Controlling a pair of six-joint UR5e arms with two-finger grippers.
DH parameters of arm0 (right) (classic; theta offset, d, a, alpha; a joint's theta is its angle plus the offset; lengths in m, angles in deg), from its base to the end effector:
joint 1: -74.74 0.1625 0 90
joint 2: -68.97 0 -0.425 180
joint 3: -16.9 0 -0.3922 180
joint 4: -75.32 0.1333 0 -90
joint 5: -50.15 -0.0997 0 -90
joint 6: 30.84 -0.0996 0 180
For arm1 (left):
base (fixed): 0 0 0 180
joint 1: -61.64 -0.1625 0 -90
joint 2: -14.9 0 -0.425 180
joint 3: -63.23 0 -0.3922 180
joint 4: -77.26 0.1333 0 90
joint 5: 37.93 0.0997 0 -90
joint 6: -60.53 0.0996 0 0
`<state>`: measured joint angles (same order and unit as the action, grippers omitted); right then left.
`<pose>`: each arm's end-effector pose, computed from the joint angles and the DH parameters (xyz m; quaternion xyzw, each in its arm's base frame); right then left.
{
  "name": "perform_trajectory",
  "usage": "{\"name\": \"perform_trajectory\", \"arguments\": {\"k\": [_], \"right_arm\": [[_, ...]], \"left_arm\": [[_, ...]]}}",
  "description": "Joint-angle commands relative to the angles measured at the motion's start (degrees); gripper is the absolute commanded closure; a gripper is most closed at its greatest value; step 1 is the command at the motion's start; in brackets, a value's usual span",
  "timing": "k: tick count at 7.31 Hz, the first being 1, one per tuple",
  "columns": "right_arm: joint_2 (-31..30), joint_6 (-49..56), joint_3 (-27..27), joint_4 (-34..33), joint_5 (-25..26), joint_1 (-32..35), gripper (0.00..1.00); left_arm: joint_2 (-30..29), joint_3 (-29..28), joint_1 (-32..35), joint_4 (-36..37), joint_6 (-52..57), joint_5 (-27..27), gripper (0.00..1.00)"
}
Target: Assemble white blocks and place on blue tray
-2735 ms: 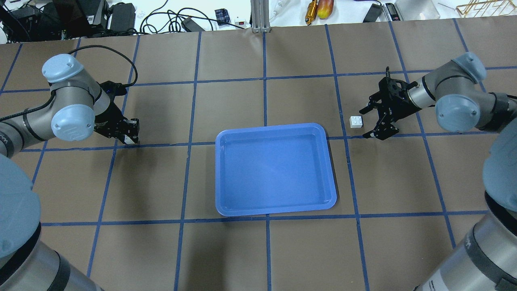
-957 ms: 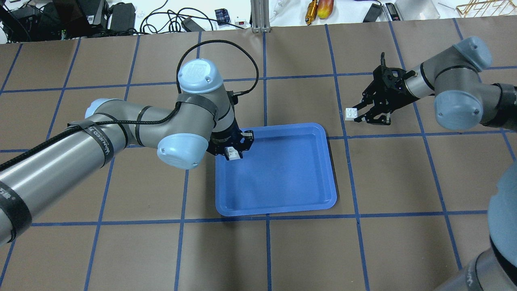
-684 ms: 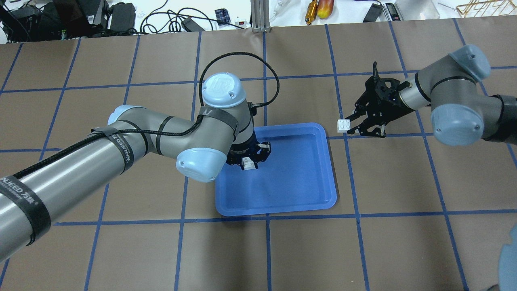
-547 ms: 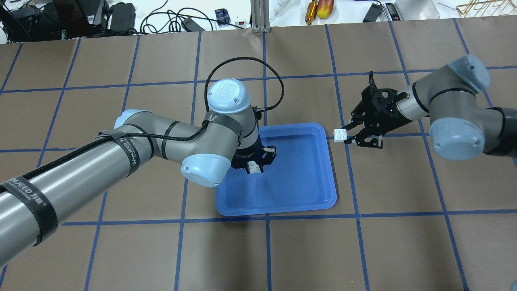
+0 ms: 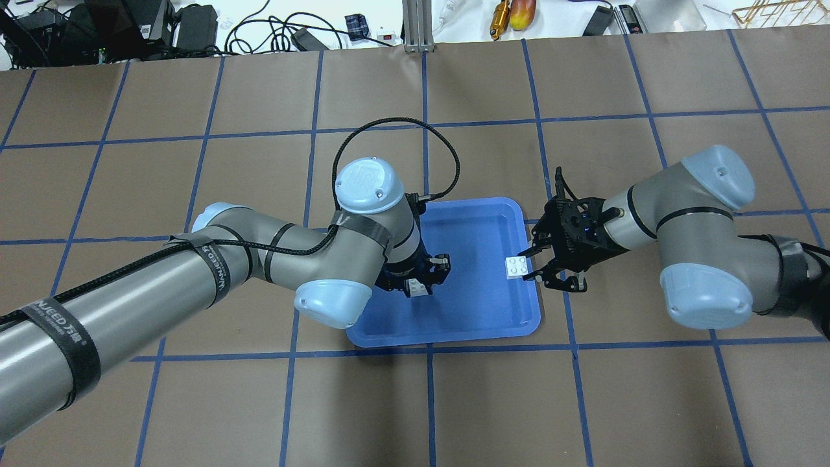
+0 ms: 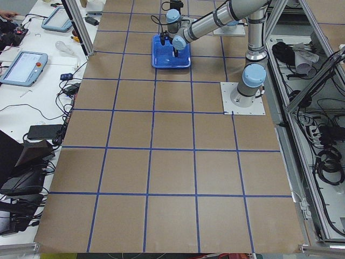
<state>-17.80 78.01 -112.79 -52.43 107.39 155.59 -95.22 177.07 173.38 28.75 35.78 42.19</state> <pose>0.1207 -0.4275 0.2273 -0.7244 0.6277 -0.2192 0.1822 -0.3337 -0.4309 0.1870 0.0280 -0.9957 -0.0537 0.0706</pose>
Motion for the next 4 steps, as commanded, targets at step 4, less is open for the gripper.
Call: {"name": "perform_trajectory", "arguments": {"k": [4], "right_arm": [[8.01, -12.07, -0.22, -15.95, 0.25, 6.77, 0.88]], "left_arm": [[2.36, -0.11, -5.38, -0.35, 1.28, -0.14, 0.00]]}}
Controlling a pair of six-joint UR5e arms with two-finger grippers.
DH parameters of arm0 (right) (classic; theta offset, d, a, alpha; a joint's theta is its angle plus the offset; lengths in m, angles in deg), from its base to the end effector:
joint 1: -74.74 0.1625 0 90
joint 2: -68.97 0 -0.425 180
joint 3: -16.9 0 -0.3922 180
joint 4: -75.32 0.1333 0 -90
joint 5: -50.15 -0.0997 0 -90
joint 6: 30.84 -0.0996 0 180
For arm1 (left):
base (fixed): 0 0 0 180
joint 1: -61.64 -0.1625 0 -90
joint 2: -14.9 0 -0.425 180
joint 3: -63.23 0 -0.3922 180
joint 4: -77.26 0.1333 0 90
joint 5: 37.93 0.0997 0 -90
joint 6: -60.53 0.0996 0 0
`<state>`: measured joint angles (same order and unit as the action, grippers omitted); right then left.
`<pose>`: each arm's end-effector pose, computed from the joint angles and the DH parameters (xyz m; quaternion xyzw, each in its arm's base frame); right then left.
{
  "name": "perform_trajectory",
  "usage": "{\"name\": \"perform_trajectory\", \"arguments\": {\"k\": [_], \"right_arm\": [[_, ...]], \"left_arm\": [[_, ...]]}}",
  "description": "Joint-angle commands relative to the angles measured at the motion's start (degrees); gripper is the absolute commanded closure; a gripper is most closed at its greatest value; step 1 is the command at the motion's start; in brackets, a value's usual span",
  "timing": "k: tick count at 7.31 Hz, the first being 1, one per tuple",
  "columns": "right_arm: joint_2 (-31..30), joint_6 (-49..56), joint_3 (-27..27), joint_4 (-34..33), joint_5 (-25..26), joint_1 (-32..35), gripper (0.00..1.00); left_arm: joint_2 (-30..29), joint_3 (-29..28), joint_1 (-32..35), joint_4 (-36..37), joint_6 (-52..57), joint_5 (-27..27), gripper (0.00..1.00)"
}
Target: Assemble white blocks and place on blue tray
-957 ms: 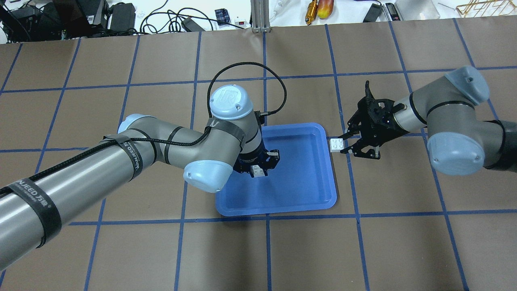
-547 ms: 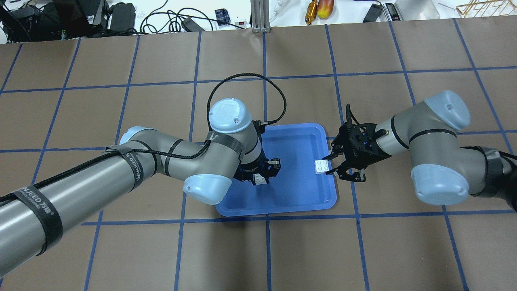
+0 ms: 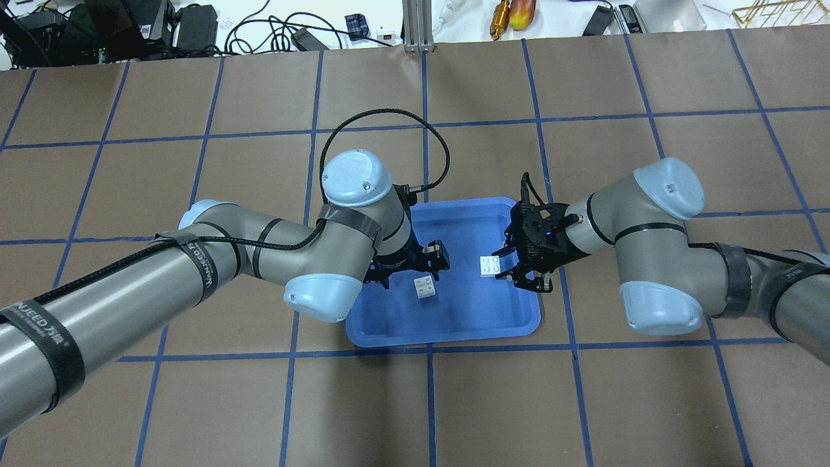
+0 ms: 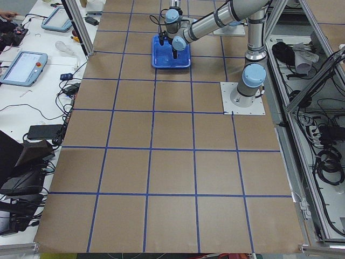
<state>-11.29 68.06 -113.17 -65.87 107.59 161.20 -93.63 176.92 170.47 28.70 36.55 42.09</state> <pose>0.1602 -0.4374 0.2002 -0.7120 0.6437 -0.2258 0.1666 -0.3116 -0.4472 0.2025 0.0453 -0.9952 -0.0381 0.0785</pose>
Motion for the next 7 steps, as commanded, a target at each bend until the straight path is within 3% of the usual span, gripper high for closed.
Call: {"name": "perform_trajectory", "arguments": {"k": [1, 2, 3, 4, 5, 6, 7], "right_arm": [[2.29, -2.22, 0.51, -3.29, -0.13, 1.43, 0.88], [4.47, -2.39, 0.60, -5.91, -0.13, 2.48, 0.88], [6.41, -3.70, 0.60, -9.77, -0.05, 4.75, 0.88], [7.30, -6.32, 0.69, -12.24, 0.04, 7.39, 0.88], [7.74, -7.04, 0.69, -12.96, 0.13, 8.46, 0.87], [7.75, -7.40, 0.43, -12.97, 0.39, 8.55, 0.87], [7.92, -8.19, 0.34, -12.97, 0.31, 9.34, 0.86]], "left_arm": [[1.04, 0.48, -4.66, -0.39, 1.30, -0.13, 0.06], [1.39, 0.65, -5.73, -0.40, 2.61, -0.13, 0.40], [1.48, 1.09, -5.48, -0.40, 2.36, -1.35, 0.82], [1.48, 1.97, -5.74, -0.05, 1.92, -3.10, 0.97], [1.48, 2.32, -5.48, 0.13, 1.83, -3.38, 0.99], [0.88, 4.94, -5.48, 1.35, 1.48, -7.29, 1.00], [0.96, 7.75, -6.17, 7.54, 1.48, -9.16, 1.00]]}}
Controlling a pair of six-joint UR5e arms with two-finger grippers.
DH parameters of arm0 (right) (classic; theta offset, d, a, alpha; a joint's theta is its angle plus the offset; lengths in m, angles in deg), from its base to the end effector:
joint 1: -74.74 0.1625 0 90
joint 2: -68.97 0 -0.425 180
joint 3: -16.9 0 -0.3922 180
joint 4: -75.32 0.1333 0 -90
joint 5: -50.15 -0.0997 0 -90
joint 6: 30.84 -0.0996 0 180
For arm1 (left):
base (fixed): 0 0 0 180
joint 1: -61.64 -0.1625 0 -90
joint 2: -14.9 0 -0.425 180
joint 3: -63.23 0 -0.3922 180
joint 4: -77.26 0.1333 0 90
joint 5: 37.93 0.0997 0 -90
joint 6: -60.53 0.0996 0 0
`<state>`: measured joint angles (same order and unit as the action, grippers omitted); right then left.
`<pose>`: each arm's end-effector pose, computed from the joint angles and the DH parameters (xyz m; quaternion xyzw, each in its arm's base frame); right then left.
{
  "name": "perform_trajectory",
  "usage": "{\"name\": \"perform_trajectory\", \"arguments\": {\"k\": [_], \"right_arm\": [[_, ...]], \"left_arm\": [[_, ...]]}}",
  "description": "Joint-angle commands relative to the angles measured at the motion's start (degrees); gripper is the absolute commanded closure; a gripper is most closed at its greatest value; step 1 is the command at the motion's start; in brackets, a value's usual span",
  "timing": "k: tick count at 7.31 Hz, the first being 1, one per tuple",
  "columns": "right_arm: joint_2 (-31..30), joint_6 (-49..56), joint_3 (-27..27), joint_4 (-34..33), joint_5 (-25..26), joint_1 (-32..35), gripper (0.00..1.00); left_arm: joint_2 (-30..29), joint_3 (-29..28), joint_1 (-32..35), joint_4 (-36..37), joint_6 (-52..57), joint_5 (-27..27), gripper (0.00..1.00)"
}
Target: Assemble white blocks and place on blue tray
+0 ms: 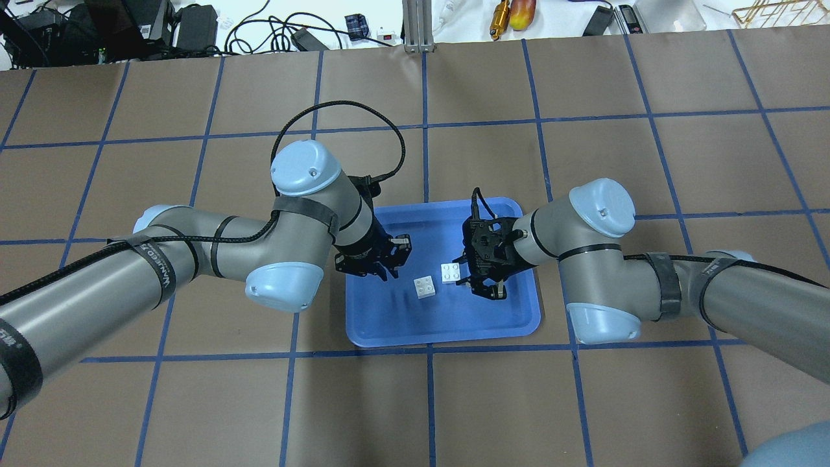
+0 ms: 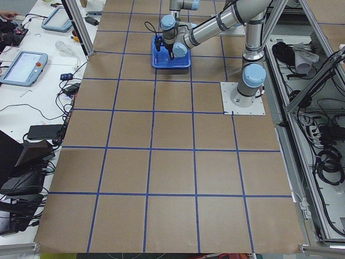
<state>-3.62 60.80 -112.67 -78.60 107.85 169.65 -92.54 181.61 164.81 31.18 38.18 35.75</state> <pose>0.2244 -0.4324 0.1677 -0.7268 0.6256 -0.2329 0.1619 -0.2703 -0.4474 0.1879 0.0815 -0.9864 -0.0589 0.1301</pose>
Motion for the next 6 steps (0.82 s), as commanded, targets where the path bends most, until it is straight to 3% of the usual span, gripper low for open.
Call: {"name": "perform_trajectory", "arguments": {"k": [1, 6], "right_arm": [[0.51, -1.89, 0.10, -0.42, 0.30, 2.02, 0.86], [1.39, -1.98, -0.07, -0.42, 0.31, 2.03, 0.85]], "left_arm": [[-0.05, 3.79, -0.51, 6.78, -0.24, -2.84, 0.99], [-0.23, 3.97, -0.51, 7.06, -1.47, -2.93, 0.99]]}}
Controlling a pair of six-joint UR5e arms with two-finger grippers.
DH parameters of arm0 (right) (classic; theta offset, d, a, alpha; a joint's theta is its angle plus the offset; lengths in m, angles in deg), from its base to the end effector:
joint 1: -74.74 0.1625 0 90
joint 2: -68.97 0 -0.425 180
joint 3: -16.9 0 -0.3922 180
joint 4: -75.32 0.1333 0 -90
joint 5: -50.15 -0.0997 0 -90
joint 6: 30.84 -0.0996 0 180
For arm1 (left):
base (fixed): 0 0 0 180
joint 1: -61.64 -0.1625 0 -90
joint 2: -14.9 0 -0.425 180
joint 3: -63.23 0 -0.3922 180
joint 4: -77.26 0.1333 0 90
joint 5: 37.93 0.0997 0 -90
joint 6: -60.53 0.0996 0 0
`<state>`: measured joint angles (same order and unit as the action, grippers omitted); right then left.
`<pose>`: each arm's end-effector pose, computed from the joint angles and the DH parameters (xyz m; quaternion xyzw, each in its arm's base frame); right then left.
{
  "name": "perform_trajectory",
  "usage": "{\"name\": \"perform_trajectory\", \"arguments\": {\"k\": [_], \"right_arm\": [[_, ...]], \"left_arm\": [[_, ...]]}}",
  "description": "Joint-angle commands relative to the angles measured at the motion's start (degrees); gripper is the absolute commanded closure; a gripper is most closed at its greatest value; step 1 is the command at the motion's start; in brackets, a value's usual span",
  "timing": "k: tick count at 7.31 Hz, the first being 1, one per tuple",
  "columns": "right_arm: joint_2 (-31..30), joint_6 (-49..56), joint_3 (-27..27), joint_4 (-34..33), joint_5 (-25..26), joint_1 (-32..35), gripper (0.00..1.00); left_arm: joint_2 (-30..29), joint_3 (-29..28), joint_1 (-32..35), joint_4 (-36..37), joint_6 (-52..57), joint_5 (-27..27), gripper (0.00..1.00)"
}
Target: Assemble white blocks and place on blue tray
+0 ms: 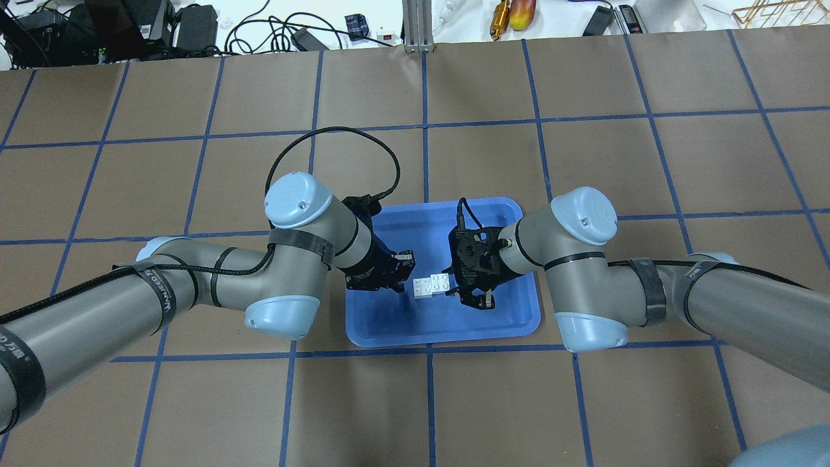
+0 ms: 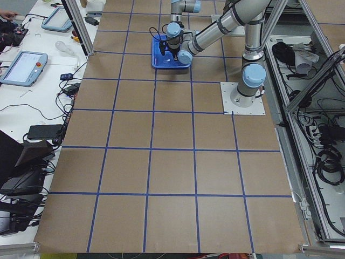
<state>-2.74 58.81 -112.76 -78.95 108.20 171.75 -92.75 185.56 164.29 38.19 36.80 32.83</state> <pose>0.2395 -0.4238 0.1606 -0.7271 0.6269 -0.2212 0.1714 -0.2677 -0.4342 0.1748 0.0938 -0.9814 -0.0444 0.1613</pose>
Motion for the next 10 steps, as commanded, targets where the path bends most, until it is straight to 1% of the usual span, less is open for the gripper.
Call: {"name": "perform_trajectory", "arguments": {"k": [1, 3, 4, 5, 8, 9, 10], "right_arm": [[0.79, 0.00, -0.07, -0.76, -0.03, -0.07, 0.85], [0.79, -0.09, -0.07, -0.68, -0.03, -0.07, 0.83], [0.79, -0.18, -0.16, -0.60, -0.03, -0.07, 0.61], [1.22, -2.09, -0.51, -0.51, -0.64, -0.07, 0.01], [0.00, -9.02, 0.71, -1.21, 0.14, -0.15, 0.00], [-1.48, -10.36, 1.94, -0.95, 0.66, -0.15, 0.00], [-2.37, -11.59, 3.95, 0.88, 2.23, -0.24, 0.00]], "left_arm": [[-0.19, 0.02, 0.01, 0.05, -0.43, -0.01, 0.99], [-0.10, 0.02, 0.01, 0.05, -0.44, -0.01, 0.99], [-0.10, 0.02, 0.01, 0.05, -0.44, -0.01, 0.99], [-0.10, 0.02, 0.01, 0.05, -0.44, -0.01, 0.99], [-0.01, 0.02, 0.01, 0.05, -0.53, -0.01, 0.99], [-0.01, -0.07, 0.09, 0.14, -0.53, -0.01, 0.99], [-0.10, -0.07, 0.09, 0.14, -0.53, -0.01, 0.99]]}}
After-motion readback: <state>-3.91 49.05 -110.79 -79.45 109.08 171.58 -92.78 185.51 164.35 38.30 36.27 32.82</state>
